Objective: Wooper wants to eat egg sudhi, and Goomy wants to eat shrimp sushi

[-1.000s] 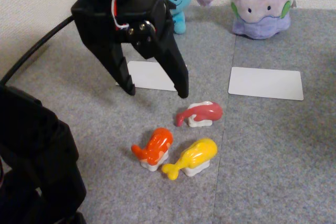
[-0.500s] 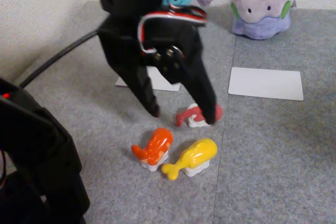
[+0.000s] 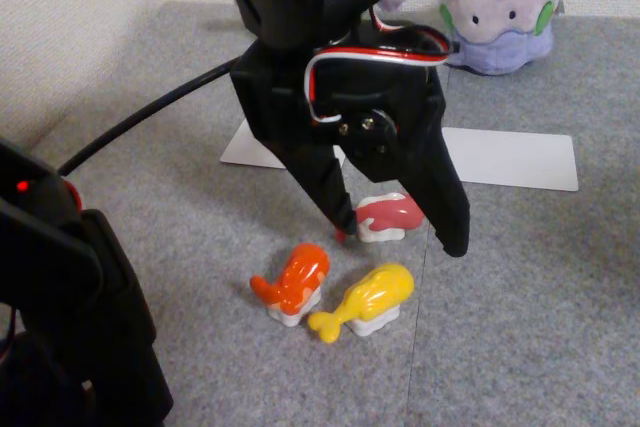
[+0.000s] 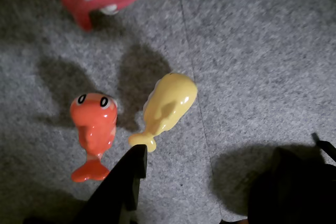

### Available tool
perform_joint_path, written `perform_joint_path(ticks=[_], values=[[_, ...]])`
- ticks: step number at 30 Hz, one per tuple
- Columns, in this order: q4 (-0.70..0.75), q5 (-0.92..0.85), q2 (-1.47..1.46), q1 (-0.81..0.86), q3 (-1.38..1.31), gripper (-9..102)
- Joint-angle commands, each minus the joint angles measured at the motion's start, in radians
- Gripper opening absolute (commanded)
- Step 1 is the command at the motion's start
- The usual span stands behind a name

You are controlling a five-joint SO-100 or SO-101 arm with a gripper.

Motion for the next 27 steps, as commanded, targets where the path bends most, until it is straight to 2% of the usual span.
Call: perform_joint_path(ticks=[1,15,22,27], values=[[-0.012,0.031,-0.014,-0.026,-0.006,28],[-0.176,0.052,-0.337,-0.049,-0.006,28],[-0.189,0.052,-0.39,-0.049,0.003,28],[-0.298,0.054,-0.387,-0.044,0.089,28]])
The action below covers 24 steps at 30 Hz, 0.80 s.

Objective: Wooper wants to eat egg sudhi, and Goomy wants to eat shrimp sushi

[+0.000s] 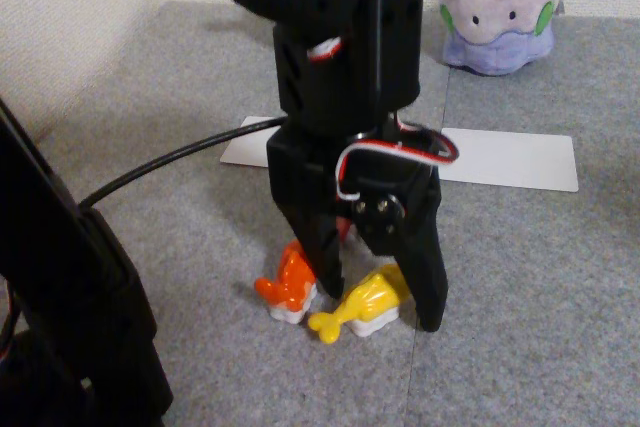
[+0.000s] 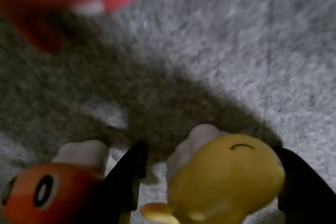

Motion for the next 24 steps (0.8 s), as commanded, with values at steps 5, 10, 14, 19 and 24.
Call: perform_joint_path(ticks=[5,10,14,19,24], values=[[-0.097,0.002,0.015,-0.003,0.075,21],[-0.1,0.008,0.031,-0.002,0.083,16],[-0.097,0.011,0.034,0.0,0.083,10],[-0.08,0.012,0.035,0.0,0.083,7],[-0.044,0.021,0.037,0.002,0.069,7]])
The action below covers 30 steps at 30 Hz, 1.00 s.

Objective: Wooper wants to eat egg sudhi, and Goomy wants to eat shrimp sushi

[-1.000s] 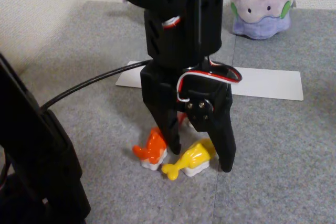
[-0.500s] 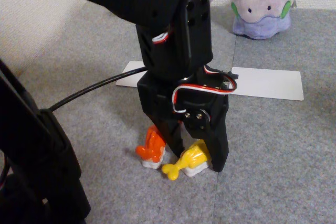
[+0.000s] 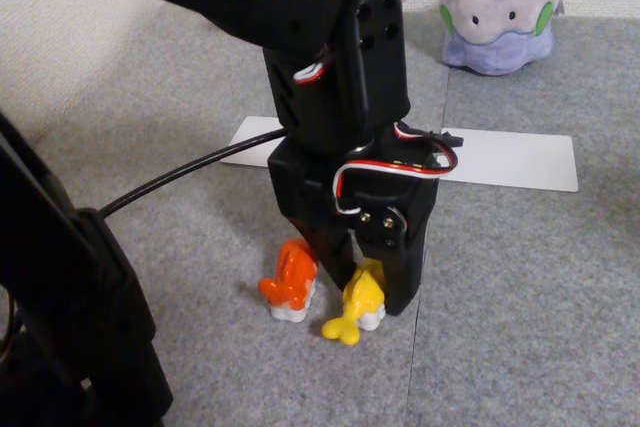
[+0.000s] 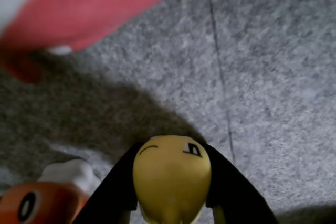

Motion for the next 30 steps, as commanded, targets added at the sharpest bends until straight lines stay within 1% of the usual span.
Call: perform_joint_path(ticks=[1,9,13,16,21,30], values=[[0.051,0.028,0.005,-0.006,0.0,7],[0.14,0.069,0.153,-0.023,-0.054,7],[0.201,0.1,0.235,-0.072,-0.118,7],[0.255,0.146,0.267,-0.147,-0.193,7],[0.305,0.221,0.278,-0.301,-0.345,7],[0.285,0.288,0.249,-0.552,-0.518,7]])
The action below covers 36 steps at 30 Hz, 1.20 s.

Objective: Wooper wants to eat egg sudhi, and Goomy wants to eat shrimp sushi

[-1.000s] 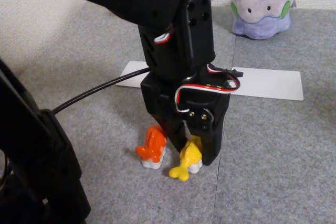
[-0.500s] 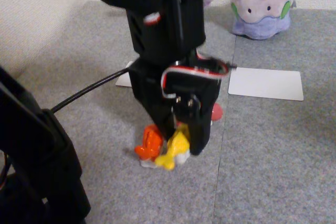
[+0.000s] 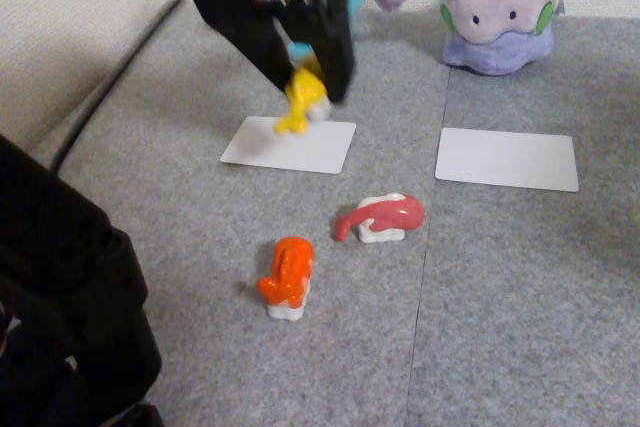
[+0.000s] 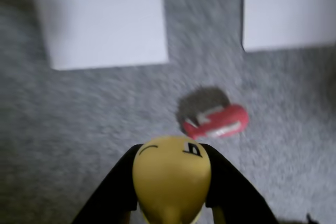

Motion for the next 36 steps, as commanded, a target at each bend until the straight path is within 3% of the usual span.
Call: perform_joint_path(ticks=[1,9,27,36], values=[[-0.021,0.029,-0.005,-0.069,-0.091,7],[-0.202,0.058,-0.285,-0.11,-0.166,7],[-0.351,0.061,-0.647,-0.127,-0.227,8],[-0.354,0.081,-0.664,-0.183,-0.227,30]])
